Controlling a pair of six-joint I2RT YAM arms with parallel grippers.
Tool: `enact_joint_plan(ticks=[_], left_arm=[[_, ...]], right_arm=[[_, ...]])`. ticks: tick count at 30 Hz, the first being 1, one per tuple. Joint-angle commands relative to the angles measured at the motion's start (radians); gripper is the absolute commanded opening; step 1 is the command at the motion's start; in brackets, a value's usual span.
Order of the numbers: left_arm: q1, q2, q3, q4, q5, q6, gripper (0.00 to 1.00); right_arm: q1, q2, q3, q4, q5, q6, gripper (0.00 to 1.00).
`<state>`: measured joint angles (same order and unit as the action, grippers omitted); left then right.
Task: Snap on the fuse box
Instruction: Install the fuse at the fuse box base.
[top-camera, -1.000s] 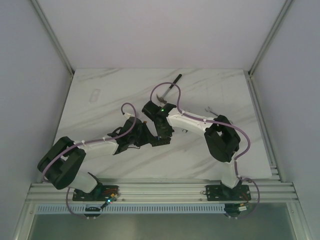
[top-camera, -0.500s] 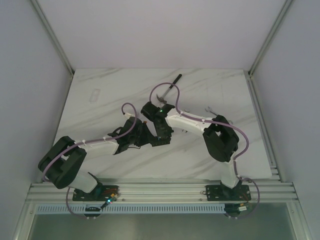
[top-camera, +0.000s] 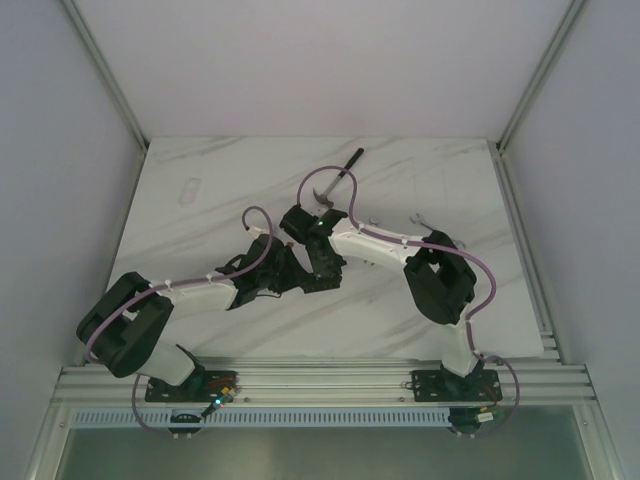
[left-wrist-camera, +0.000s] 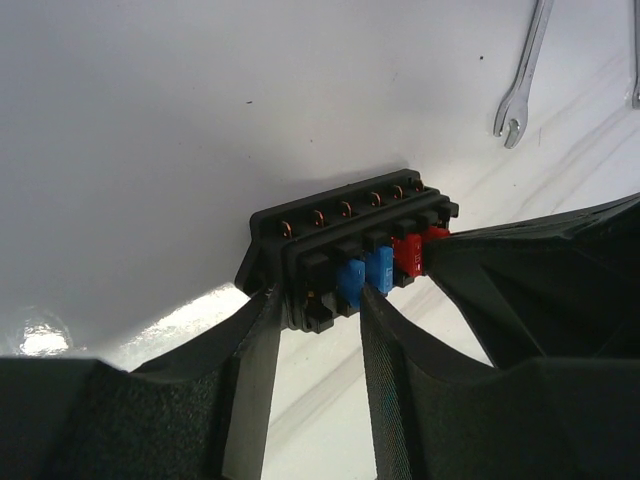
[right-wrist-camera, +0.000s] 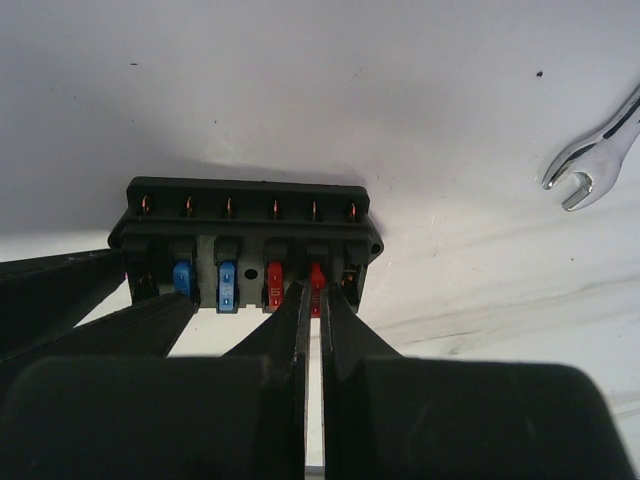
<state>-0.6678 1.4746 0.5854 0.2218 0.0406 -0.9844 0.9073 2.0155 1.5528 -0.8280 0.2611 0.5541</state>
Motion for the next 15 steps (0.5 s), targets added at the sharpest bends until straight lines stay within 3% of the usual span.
enact_joint_plan(ticks=[1, 15], left_arm=[[0.008, 0.006, -0.041, -0.024, -0.016, -0.021, 0.46], [0.014, 0.018, -0.07, 0.013, 0.006, -0.041, 0.43]], right_arm=[[0.011, 0.122, -0.072, 0.01, -0.077, 0.025, 0.0], [-0.005, 0.181, -0.138, 0.013, -0.111, 0.017, 0.0]])
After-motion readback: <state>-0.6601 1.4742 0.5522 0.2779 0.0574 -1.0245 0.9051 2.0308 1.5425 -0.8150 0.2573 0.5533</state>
